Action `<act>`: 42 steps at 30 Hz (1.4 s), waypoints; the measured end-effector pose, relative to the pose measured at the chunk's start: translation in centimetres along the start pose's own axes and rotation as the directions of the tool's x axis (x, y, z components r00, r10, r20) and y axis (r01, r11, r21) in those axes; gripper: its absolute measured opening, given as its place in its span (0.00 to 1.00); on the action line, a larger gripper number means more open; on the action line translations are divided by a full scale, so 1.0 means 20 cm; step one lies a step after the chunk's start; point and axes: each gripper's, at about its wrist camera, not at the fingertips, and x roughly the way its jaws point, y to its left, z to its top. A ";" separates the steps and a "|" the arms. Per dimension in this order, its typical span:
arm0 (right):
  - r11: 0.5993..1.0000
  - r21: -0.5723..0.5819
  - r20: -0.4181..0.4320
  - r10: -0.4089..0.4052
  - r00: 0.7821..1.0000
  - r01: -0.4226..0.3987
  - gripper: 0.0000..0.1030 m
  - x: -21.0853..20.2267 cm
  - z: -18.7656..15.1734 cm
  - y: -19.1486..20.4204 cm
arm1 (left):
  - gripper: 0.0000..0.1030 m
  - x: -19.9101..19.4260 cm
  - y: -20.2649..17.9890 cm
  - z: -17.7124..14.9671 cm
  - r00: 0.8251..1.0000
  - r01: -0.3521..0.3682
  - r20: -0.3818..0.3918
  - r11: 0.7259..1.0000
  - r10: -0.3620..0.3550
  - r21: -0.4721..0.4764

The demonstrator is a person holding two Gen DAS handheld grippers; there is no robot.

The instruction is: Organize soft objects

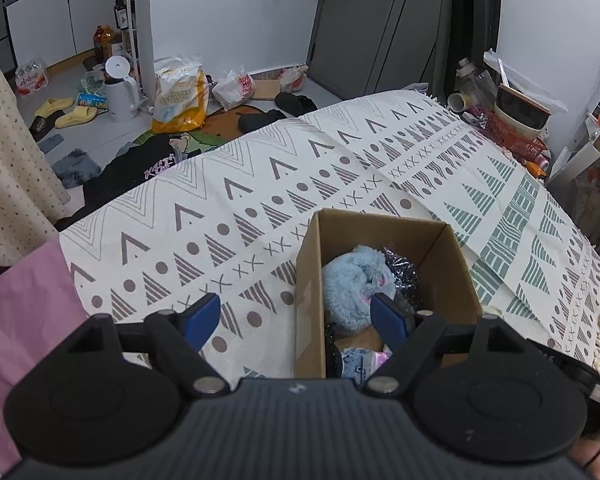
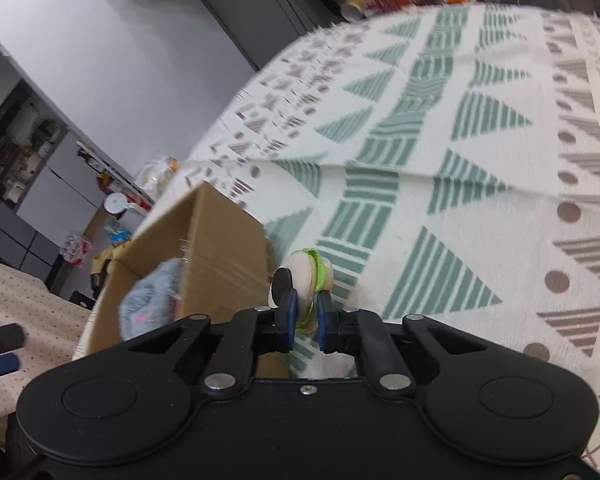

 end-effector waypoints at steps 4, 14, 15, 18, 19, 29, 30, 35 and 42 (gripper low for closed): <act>1.000 -0.010 0.032 0.014 0.999 -0.014 0.10 -0.05 0.02 0.02 | 0.79 0.01 -0.01 -0.01 1.000 0.002 -0.009 1.000 -0.002 0.003; 0.993 -0.038 0.088 0.112 0.990 -0.109 0.10 -0.24 0.07 0.14 | 0.79 0.02 -0.01 -0.05 1.000 0.012 -0.021 1.000 -0.012 -0.011; 0.992 -0.053 0.092 0.117 0.989 -0.112 0.10 -0.26 0.07 0.16 | 0.79 0.02 0.00 -0.05 1.000 0.013 -0.021 1.000 -0.013 -0.015; 0.989 -0.099 0.081 0.116 0.990 -0.108 0.20 -0.28 0.06 0.24 | 0.79 0.00 0.00 -0.05 0.999 0.026 -0.018 0.999 -0.026 -0.022; 0.989 -0.103 0.070 0.116 0.991 -0.109 0.22 -0.28 0.06 0.25 | 0.79 -0.01 -0.01 -0.05 1.000 0.027 -0.014 0.999 -0.028 -0.022; 0.987 -0.127 0.077 0.112 0.991 -0.102 0.28 -0.43 0.04 0.28 | 0.79 -0.08 -0.05 -0.09 0.998 0.069 0.003 0.998 -0.069 -0.013; 0.987 -0.131 0.072 0.108 0.992 -0.098 0.28 -0.45 0.04 0.28 | 0.79 -0.09 -0.06 -0.09 0.997 0.074 0.005 0.997 -0.074 -0.007; 0.986 -0.161 0.044 0.055 0.998 -0.047 0.36 -0.53 0.02 0.30 | 0.79 -0.15 -0.10 -0.11 0.996 0.093 -0.005 0.995 -0.093 0.030; 0.979 -0.204 0.064 0.026 0.998 -0.012 0.67 -0.72 0.00 0.35 | 0.84 -0.29 -0.18 -0.15 0.993 0.113 0.010 0.986 -0.115 0.120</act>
